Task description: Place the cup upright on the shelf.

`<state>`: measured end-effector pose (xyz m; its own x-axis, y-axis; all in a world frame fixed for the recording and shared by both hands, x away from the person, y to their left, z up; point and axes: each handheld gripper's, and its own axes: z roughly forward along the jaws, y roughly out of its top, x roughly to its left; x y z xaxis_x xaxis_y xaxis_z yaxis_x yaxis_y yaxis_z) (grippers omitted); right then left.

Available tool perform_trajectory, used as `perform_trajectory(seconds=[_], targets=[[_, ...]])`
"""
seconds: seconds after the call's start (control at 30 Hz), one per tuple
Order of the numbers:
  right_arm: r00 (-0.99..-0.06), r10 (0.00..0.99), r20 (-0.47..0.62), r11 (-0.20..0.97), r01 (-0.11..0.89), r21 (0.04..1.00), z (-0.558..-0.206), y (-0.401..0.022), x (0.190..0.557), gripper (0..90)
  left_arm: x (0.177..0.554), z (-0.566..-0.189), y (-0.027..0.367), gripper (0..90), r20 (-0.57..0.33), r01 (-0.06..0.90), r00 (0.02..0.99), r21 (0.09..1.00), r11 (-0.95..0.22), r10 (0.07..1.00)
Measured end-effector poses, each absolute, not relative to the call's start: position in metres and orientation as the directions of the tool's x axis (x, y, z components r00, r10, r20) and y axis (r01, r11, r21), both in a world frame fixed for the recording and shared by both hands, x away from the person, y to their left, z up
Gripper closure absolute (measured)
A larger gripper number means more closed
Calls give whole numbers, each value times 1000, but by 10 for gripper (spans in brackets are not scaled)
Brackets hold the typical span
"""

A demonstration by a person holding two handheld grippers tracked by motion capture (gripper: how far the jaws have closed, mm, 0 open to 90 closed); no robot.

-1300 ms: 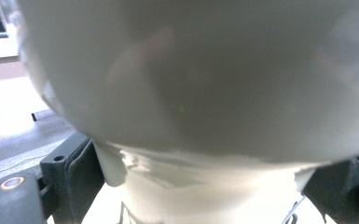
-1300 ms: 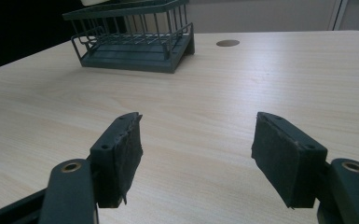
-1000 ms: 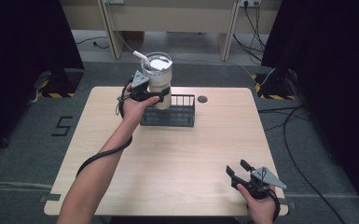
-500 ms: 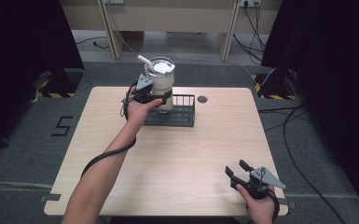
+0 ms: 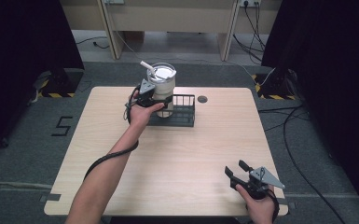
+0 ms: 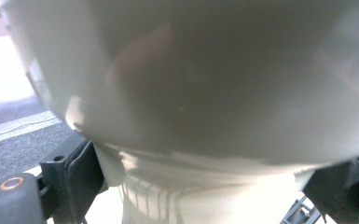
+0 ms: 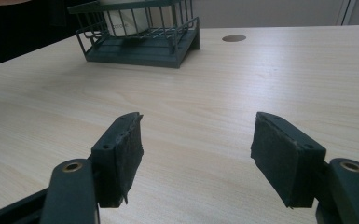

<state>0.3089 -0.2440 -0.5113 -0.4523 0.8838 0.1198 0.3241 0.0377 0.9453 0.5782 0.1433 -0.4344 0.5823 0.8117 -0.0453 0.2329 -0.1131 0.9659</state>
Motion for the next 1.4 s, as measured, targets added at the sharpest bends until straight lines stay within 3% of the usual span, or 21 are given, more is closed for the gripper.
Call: perform_trajectory(seconds=[1.4], targets=[[-464,878,117,52,336,941,-512,-241,309,332,568,-439,151,92,-67,224,597,971,-86,799]])
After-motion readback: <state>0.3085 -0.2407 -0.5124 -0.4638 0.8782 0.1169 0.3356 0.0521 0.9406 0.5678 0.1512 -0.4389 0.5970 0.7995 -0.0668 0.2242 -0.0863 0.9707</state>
